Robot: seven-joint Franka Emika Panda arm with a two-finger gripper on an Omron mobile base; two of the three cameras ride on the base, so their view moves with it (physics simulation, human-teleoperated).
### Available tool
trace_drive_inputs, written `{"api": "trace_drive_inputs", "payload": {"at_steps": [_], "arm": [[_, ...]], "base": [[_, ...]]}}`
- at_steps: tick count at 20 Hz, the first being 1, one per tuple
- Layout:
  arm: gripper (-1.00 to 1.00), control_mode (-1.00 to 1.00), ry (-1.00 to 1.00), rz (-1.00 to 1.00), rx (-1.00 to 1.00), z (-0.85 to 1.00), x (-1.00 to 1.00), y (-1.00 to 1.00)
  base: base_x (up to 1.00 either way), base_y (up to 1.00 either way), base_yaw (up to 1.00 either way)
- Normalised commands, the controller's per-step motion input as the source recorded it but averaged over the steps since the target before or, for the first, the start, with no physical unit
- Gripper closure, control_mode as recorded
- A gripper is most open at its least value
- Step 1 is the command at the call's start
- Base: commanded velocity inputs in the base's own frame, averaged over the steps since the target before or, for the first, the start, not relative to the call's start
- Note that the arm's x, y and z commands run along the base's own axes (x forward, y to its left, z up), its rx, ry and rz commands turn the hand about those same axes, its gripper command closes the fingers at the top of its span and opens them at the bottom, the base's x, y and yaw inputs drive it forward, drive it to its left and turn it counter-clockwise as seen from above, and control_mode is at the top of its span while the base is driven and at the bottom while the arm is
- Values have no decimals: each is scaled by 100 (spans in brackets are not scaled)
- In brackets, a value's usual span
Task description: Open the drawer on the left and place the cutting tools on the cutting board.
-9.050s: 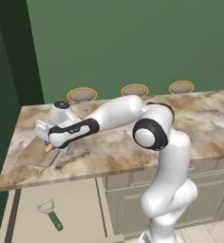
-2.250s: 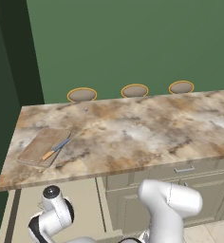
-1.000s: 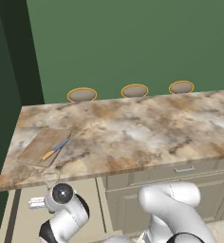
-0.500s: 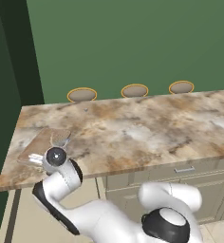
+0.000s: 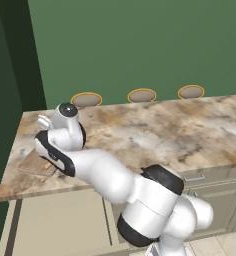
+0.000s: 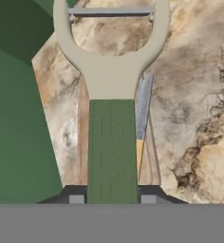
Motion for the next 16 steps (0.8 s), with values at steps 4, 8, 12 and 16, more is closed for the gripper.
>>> {"api": "trace_drive_inputs", "payload": {"at_steps": [4,8,12,16], "arm": [[100,-100,18,0,33,0,47,-30],[100,-100,1,0,0,-1,8,-2],[100,-100,0,0,-6,-9,24,14],[100,-100,0,0,-7,-9,26,24]], "base": [[0,0,0],[0,0,0],[0,0,0],[0,0,0]]}}
